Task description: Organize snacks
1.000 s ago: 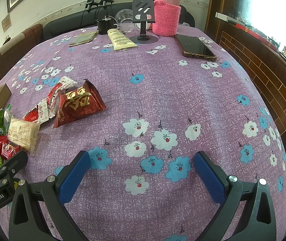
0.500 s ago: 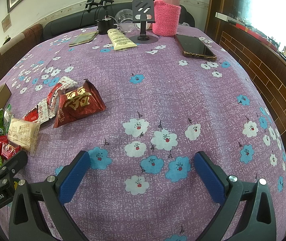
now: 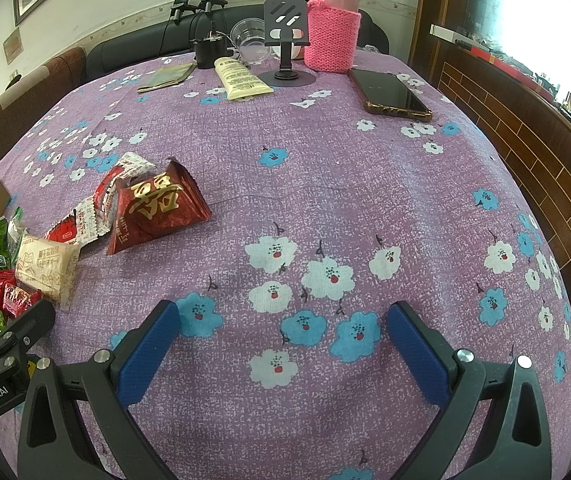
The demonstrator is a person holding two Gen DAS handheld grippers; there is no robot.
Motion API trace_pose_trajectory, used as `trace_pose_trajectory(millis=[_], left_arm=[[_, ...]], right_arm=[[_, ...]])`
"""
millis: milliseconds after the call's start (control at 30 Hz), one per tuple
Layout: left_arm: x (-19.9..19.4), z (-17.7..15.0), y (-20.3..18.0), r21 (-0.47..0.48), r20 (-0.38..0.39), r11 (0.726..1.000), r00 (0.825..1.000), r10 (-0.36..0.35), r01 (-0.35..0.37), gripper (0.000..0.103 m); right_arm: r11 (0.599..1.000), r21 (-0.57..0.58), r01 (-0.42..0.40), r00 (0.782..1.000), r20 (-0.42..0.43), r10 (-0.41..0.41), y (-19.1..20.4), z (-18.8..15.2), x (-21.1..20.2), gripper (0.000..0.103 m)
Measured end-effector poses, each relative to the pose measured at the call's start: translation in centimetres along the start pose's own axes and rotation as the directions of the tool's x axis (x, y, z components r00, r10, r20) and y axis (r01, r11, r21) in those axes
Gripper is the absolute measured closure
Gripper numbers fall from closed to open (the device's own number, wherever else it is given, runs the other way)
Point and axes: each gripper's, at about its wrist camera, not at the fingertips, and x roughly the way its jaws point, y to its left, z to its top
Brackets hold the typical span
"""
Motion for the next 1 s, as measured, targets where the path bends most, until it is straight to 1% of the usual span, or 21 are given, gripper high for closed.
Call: trace_pose_trajectory(millis=[867,1000], left_arm=[[0.00,-0.03,0.06,-0.003,0.000,1.000,1.000,0.001,-0.001,0.000],[-0.02,-0.05,0.09,-0.002,0.000,1.000,1.000,0.002,-0.002,0.000]], right_arm=[[1.000,0.005,0.002,1.000,0.001,-0.002,-0.01,0.01,0.03,0.000],[1.000,0.023,0.011,1.000,0.000,-0.011,0.25,0.16,0.11,0.000]])
